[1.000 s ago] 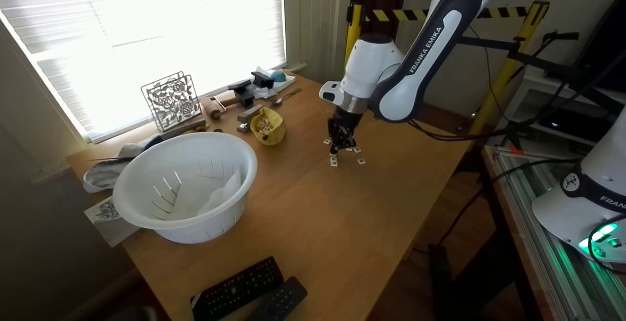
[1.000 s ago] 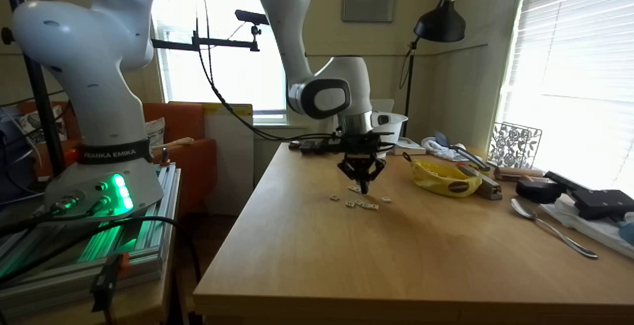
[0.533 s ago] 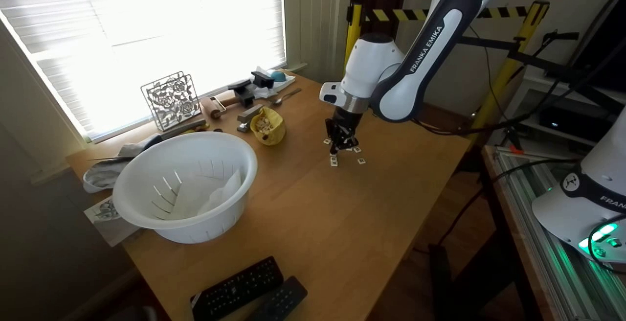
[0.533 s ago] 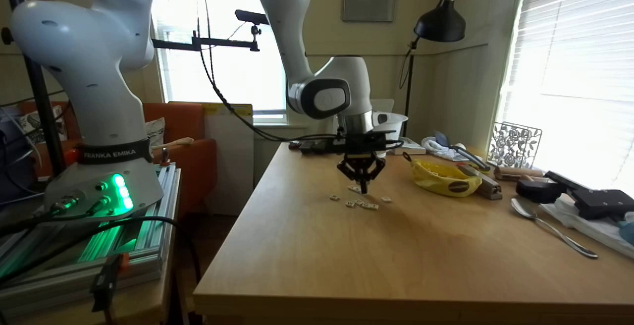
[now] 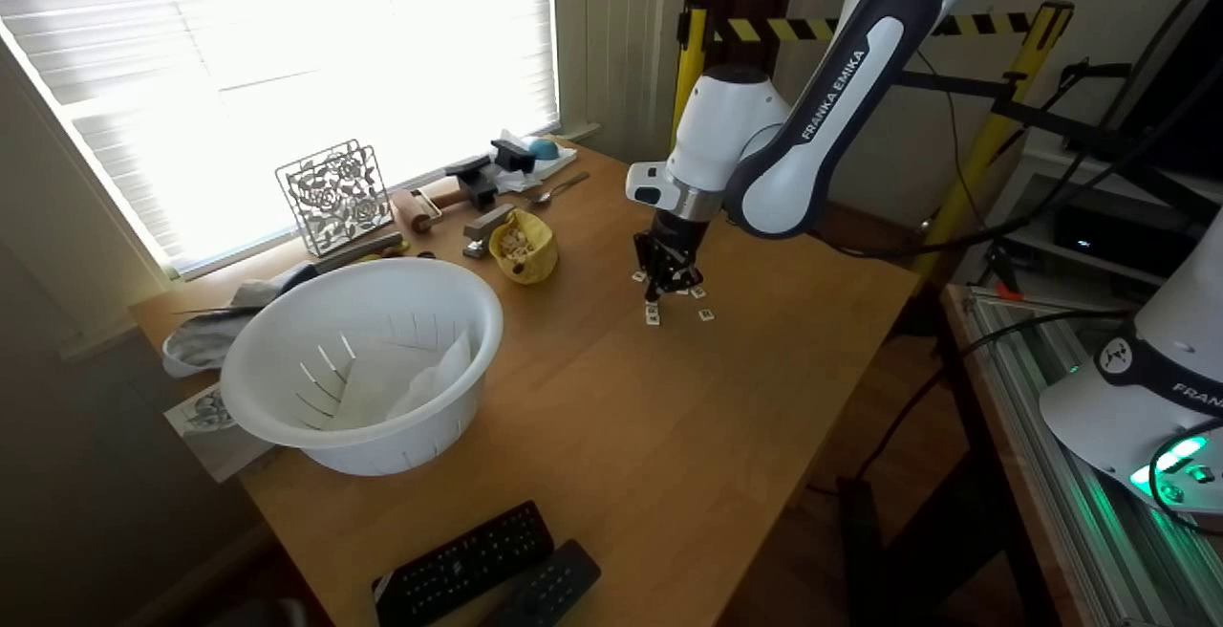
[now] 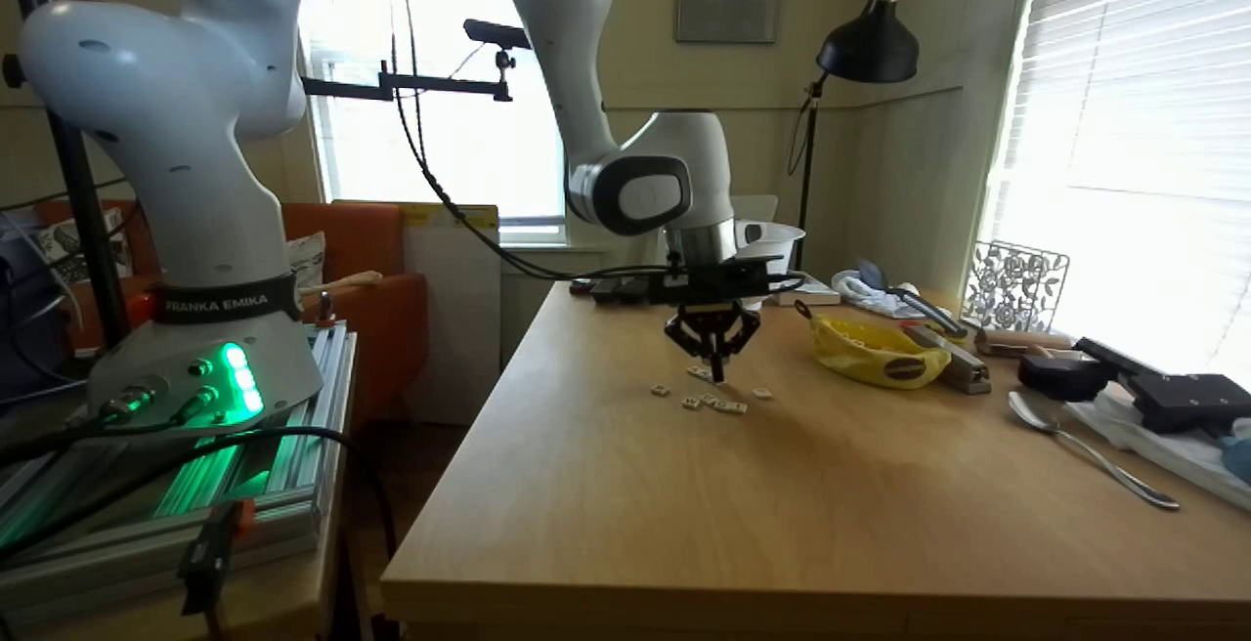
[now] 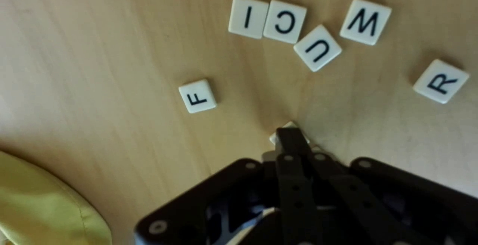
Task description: Arrange the small objects on the table
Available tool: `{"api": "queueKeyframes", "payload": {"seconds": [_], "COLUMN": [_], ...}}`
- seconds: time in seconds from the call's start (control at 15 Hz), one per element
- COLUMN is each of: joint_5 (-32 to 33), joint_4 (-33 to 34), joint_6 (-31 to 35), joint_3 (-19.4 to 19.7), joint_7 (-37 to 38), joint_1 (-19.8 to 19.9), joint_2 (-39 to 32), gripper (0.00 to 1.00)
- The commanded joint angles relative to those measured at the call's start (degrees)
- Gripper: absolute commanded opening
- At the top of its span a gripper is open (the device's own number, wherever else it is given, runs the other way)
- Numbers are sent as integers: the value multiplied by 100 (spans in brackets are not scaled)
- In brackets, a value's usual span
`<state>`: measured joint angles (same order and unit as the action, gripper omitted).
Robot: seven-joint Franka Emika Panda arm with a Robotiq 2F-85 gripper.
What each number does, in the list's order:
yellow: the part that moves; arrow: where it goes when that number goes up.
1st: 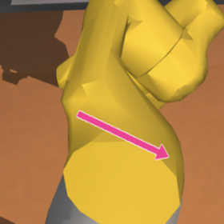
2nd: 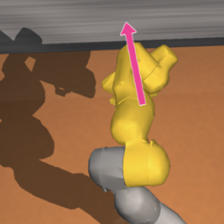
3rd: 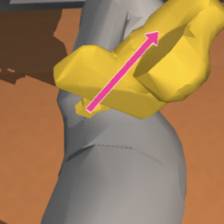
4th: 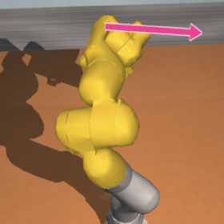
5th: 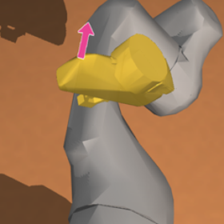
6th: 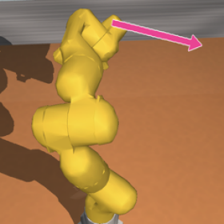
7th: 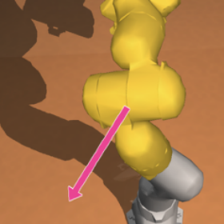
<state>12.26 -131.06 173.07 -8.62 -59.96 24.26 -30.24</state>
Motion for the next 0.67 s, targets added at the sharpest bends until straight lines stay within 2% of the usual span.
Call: {"api": "queueKeyframes", "payload": {"seconds": [0.0, 0.6], "joint_5": [-44, -80], "joint_4": [-54, -67], "joint_6": [-39, -45], "joint_3": [-157, -214], "joint_7": [-247, -298], "joint_1": [185, 201], "joint_2": [-213, -217], "gripper": [0, 0]}}
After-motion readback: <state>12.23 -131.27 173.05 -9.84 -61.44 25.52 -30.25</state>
